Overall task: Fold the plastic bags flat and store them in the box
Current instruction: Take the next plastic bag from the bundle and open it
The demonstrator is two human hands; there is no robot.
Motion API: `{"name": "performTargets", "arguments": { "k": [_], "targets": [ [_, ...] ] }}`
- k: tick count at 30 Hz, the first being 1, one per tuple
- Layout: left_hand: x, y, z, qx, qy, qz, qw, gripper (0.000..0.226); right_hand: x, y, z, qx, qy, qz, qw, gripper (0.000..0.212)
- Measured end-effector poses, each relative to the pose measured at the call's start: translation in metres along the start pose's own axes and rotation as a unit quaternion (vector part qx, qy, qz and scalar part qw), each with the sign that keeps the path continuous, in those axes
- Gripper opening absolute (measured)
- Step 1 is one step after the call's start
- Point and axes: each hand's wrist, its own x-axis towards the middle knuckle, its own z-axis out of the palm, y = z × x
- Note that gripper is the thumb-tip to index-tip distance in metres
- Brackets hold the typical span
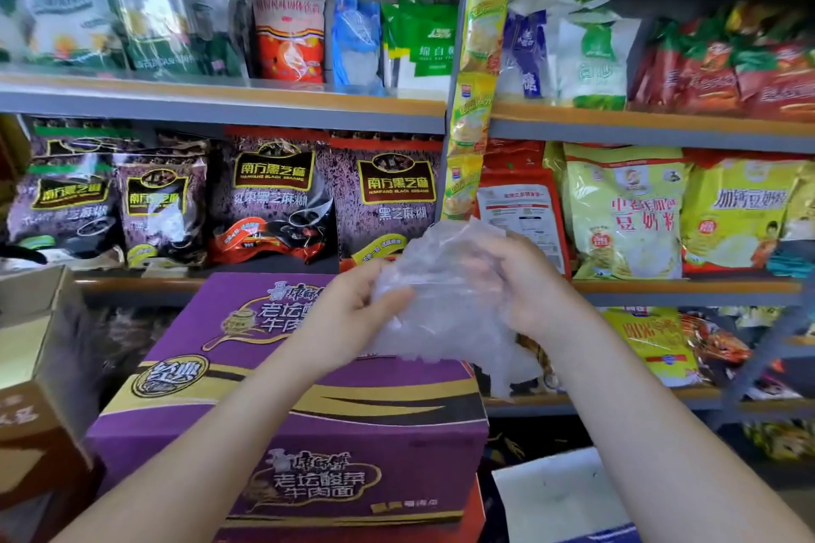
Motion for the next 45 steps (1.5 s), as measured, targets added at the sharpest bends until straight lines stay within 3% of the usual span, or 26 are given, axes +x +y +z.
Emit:
{"name": "performTargets", "arguments": {
  "k": [3, 6, 10, 12, 13, 15, 19, 22, 23, 25, 26, 28, 30, 31, 33, 35, 38, 41, 45],
  "targets": [
    [-0.001, 0.007, 0.006, -0.154, 0.045, -0.064, 0.985, 0.019, -0.011, -0.003, -0.022, -0.007, -0.030, 0.070, 0.997, 0.017],
    [0.002, 0.014, 0.011, -0.295, 0.064, -0.126, 0.945, 0.019, -0.020, -0.001, -0.034, 0.047, -0.031, 0.028, 0.998, 0.023],
    [0.012, 0.014, 0.010, -0.366, 0.141, -0.172, 0.904, 0.021, -0.023, -0.004, -0.036, 0.007, -0.094, -0.033, 0.995, 0.097],
    [0.016, 0.009, 0.010, -0.394, 0.160, -0.193, 0.884, 0.027, -0.025, 0.000, -0.041, -0.062, -0.129, -0.019, 0.990, 0.118],
    [0.018, 0.005, 0.009, -0.401, 0.173, -0.200, 0.877, 0.030, -0.025, 0.005, -0.045, -0.113, -0.166, -0.030, 0.979, 0.109],
    [0.019, -0.004, 0.006, -0.371, 0.209, -0.225, 0.877, 0.029, -0.030, 0.014, -0.050, -0.193, -0.203, -0.034, 0.959, 0.059],
    [0.015, -0.022, 0.003, -0.305, 0.253, -0.250, 0.884, 0.018, -0.031, 0.023, -0.054, -0.286, -0.127, -0.068, 0.947, 0.018],
    [0.004, -0.031, 0.003, -0.185, 0.248, -0.250, 0.918, 0.014, -0.027, 0.020, -0.048, -0.230, -0.035, -0.099, 0.967, 0.010],
    [-0.001, -0.033, 0.003, -0.096, 0.241, -0.243, 0.935, 0.012, -0.025, 0.020, -0.048, -0.218, -0.007, -0.113, 0.969, 0.009],
    [-0.009, -0.032, 0.005, 0.136, 0.262, -0.148, 0.944, 0.041, -0.023, 0.017, -0.044, -0.230, 0.015, -0.141, 0.963, 0.011],
    [-0.011, -0.028, 0.008, 0.188, 0.254, -0.068, 0.946, 0.044, -0.022, 0.016, -0.041, -0.246, 0.020, -0.153, 0.957, 0.013],
    [-0.019, 0.002, 0.020, 0.097, 0.147, -0.017, 0.984, 0.039, -0.021, 0.018, -0.031, -0.284, 0.026, -0.175, 0.943, 0.022],
    [-0.020, 0.024, 0.037, -0.024, 0.014, -0.057, 0.998, 0.046, -0.021, 0.021, -0.020, -0.288, 0.039, -0.186, 0.939, 0.032],
    [-0.019, 0.029, 0.043, -0.012, -0.027, -0.068, 0.997, 0.044, -0.023, 0.021, -0.014, -0.269, 0.047, -0.182, 0.945, 0.032],
    [-0.019, 0.029, 0.047, 0.015, -0.057, -0.069, 0.996, 0.024, -0.024, 0.019, -0.009, -0.232, 0.063, -0.158, 0.958, 0.027],
    [-0.020, 0.031, 0.046, -0.048, -0.079, -0.092, 0.991, 0.011, -0.025, 0.015, -0.014, -0.225, 0.088, -0.132, 0.961, 0.014],
    [-0.019, 0.029, 0.041, -0.187, -0.046, -0.133, 0.972, 0.017, -0.027, 0.008, -0.027, -0.150, 0.103, -0.093, 0.979, 0.013],
    [-0.009, 0.020, 0.033, -0.307, 0.010, -0.161, 0.938, 0.012, -0.022, 0.010, -0.037, -0.071, 0.065, -0.072, 0.993, 0.032],
    [0.005, 0.011, 0.027, -0.442, 0.091, -0.195, 0.871, 0.033, -0.023, 0.016, -0.041, -0.206, -0.090, -0.040, 0.974, 0.052]
  ]
}}
